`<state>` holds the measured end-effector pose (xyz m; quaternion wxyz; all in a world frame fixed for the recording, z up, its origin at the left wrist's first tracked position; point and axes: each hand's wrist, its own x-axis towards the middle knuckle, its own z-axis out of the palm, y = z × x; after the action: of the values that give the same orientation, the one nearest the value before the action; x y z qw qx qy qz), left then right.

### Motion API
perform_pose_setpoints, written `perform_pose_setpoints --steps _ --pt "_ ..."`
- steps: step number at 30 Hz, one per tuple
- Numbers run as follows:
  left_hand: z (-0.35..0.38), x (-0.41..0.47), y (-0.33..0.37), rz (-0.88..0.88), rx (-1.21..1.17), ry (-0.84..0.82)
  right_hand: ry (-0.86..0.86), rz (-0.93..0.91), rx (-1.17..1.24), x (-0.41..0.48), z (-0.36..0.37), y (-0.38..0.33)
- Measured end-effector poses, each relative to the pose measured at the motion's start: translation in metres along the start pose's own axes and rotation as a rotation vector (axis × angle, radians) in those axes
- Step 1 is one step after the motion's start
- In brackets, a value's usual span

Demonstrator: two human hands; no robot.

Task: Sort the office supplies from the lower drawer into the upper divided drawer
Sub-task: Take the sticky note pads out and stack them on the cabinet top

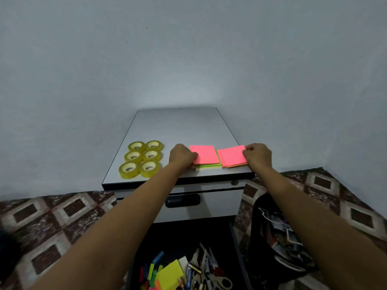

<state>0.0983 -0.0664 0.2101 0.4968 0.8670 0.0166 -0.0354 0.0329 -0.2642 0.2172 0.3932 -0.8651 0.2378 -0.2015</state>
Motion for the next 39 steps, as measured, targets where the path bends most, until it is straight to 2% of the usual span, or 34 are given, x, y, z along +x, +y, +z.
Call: perform_pose_setpoints --steps 2,12,20,25,29,34,36,39 --pt "-0.002 -0.002 0.001 0.013 0.091 -0.024 0.007 -0.028 -0.046 0.0 0.005 0.003" --pt "0.0 -0.008 0.011 0.032 0.158 -0.072 0.032 -0.034 -0.13 0.006 0.019 0.003" --pt "0.003 -0.014 0.016 0.102 0.368 -0.093 0.045 -0.064 -0.147 0.004 0.023 0.006" --pt "0.0 -0.025 0.014 0.094 0.277 -0.06 0.057 -0.135 -0.072 -0.012 0.017 0.005" --pt "-0.005 -0.062 0.001 0.271 0.138 0.054 0.106 -0.28 0.011 -0.049 0.008 0.011" --pt "-0.012 -0.116 -0.052 0.408 0.008 0.046 0.139 -0.452 0.152 -0.115 0.013 0.036" --pt "-0.013 -0.128 -0.087 0.331 0.034 -0.065 0.041 -0.423 0.129 -0.142 0.029 0.053" --pt "-0.007 -0.134 -0.142 0.158 0.162 -0.29 -0.236 -0.268 0.064 -0.178 0.058 0.075"
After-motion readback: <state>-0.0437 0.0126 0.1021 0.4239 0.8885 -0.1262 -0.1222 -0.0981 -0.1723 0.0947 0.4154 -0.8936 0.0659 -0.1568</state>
